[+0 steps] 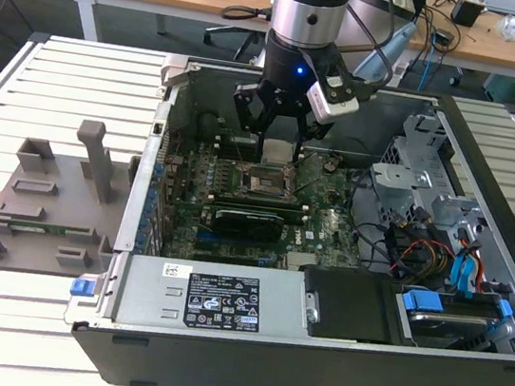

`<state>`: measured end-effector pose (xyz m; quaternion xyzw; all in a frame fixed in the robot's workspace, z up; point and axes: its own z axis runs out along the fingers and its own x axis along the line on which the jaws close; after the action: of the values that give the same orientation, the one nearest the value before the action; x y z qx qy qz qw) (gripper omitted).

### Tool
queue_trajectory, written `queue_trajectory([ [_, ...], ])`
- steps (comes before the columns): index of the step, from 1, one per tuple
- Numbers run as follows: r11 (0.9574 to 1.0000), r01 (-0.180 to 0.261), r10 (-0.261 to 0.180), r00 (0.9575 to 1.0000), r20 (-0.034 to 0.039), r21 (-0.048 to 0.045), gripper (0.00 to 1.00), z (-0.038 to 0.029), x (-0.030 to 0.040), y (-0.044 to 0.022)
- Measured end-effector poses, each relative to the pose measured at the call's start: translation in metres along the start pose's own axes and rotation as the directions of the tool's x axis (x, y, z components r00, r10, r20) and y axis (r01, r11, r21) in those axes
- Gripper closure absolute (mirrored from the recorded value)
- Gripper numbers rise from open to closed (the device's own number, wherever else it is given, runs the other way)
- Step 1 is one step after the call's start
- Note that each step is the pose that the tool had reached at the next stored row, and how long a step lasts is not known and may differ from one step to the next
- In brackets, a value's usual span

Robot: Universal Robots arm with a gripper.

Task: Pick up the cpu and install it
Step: 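Place the cpu into insertion slot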

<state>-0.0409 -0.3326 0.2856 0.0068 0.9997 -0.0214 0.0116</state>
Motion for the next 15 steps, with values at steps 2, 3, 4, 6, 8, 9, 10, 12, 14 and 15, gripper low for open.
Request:
queue_trajectory([
  [2,0.9996,-0.028,0.028,0.9996,-0.0012,0.0007,0.45,0.0001,0.0000,0.0000],
  [3,0.9989,-0.046,0.046,0.9989,-0.0019,0.0017,0.45,0.0001,0.0000,0.0000],
  [4,0.9982,-0.060,0.060,0.9982,-0.0024,0.0026,0.45,0.0001,0.0000,0.0000],
  [6,0.9958,-0.091,0.091,0.9958,-0.0037,0.0048,0.45,0.0002,0.0000,0.0000],
  [8,0.9937,-0.112,0.112,0.9937,-0.0044,0.0059,0.45,0.0003,0.0000,0.0000],
  [9,0.9918,-0.127,0.127,0.9918,-0.0051,0.0066,0.45,0.0003,0.0000,0.0000],
  [10,0.9883,-0.153,0.153,0.9883,-0.0060,0.0074,0.45,0.0004,0.0000,0.0000],
  [12,0.9820,-0.189,0.189,0.9820,-0.0074,0.0085,0.45,0.0005,0.0000,0.0000],
  [14,0.9733,-0.229,0.230,0.9732,-0.0089,0.0100,0.45,0.0005,0.0000,0.0000],
  [15,0.9715,-0.237,0.237,0.9715,-0.0092,0.0103,0.45,0.0005,0.0000,0.0000],
])
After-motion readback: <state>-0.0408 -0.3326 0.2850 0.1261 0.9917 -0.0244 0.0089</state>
